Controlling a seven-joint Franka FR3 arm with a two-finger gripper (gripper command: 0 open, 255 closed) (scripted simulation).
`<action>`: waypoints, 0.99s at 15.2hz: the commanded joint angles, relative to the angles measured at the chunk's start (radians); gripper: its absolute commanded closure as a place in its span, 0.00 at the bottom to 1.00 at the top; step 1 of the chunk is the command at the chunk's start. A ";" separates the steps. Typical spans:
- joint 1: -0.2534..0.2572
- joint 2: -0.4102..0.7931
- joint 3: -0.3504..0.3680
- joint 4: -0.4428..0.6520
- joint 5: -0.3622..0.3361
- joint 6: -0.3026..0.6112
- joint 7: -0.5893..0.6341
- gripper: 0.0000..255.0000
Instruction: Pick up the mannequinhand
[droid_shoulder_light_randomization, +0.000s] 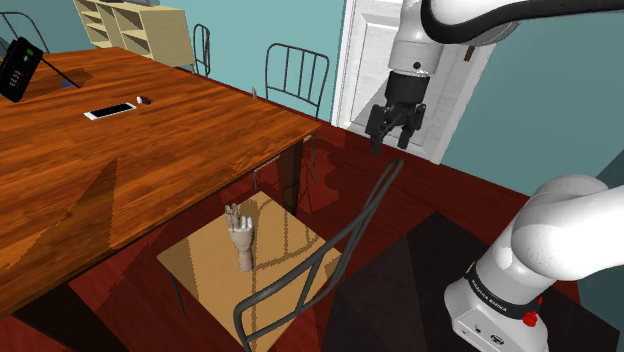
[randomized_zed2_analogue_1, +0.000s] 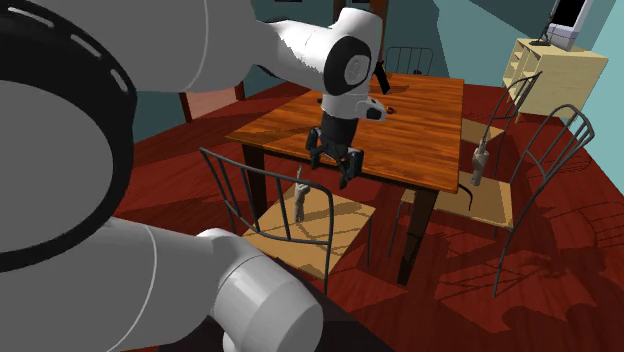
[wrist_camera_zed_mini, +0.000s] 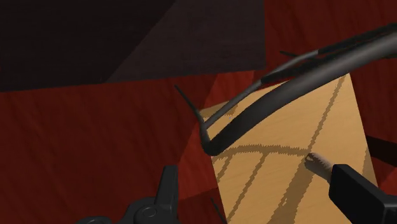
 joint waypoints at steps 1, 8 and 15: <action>0.009 0.036 0.050 -0.011 0.037 0.065 0.071 0.00; 0.018 0.221 0.206 0.005 0.107 0.294 0.293 0.00; -0.012 0.480 0.354 0.101 0.068 0.511 0.545 0.00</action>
